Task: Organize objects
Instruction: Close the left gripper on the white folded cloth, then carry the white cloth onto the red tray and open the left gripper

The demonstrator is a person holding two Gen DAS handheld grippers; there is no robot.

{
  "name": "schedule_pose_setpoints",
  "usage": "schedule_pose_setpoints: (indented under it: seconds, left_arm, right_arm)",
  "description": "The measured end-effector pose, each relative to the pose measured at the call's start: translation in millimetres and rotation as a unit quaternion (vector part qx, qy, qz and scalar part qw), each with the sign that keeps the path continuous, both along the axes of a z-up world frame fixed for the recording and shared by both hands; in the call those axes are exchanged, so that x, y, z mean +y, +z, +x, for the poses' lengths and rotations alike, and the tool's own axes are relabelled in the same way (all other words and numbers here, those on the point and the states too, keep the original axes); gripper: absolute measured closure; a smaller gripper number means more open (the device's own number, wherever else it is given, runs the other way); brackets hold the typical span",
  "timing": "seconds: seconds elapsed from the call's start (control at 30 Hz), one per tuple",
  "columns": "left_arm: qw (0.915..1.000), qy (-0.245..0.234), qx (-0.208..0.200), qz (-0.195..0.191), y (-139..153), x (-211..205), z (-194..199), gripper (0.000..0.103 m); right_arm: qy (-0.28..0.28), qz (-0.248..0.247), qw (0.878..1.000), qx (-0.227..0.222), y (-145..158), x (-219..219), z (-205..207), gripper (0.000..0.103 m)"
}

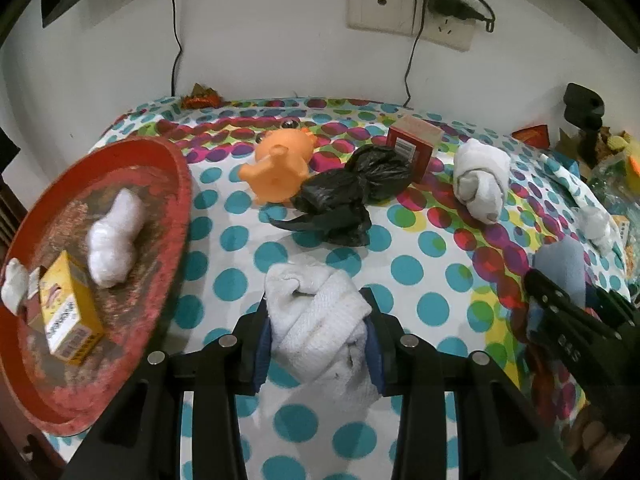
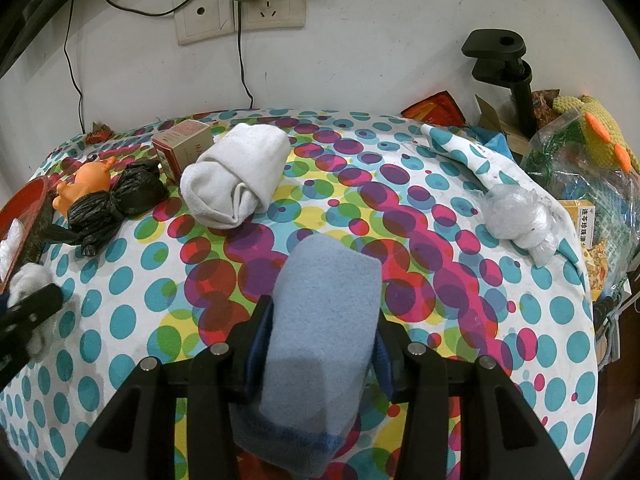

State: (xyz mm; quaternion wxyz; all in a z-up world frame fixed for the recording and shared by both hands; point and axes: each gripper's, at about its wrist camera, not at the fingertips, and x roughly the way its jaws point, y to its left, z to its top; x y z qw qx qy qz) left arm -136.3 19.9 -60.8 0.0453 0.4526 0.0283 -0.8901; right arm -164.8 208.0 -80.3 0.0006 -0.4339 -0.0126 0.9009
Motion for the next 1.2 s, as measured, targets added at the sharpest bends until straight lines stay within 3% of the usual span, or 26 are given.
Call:
schedule_pose_setpoints:
  seconds: [0.57,1.2]
  left_arm:
    - [0.9990,0.038,0.016,-0.018,41.8,-54.4,35.3,0.067]
    - [0.9934,0.113,0.002,-0.016,37.2,-123.3,49.2,0.066]
  right_arm:
    - [0.000,0.000,1.000,-0.001,-0.2,-0.1,-0.2,0.057]
    - [0.000,0.000,1.000,0.000,-0.4,0.2,0.2,0.057]
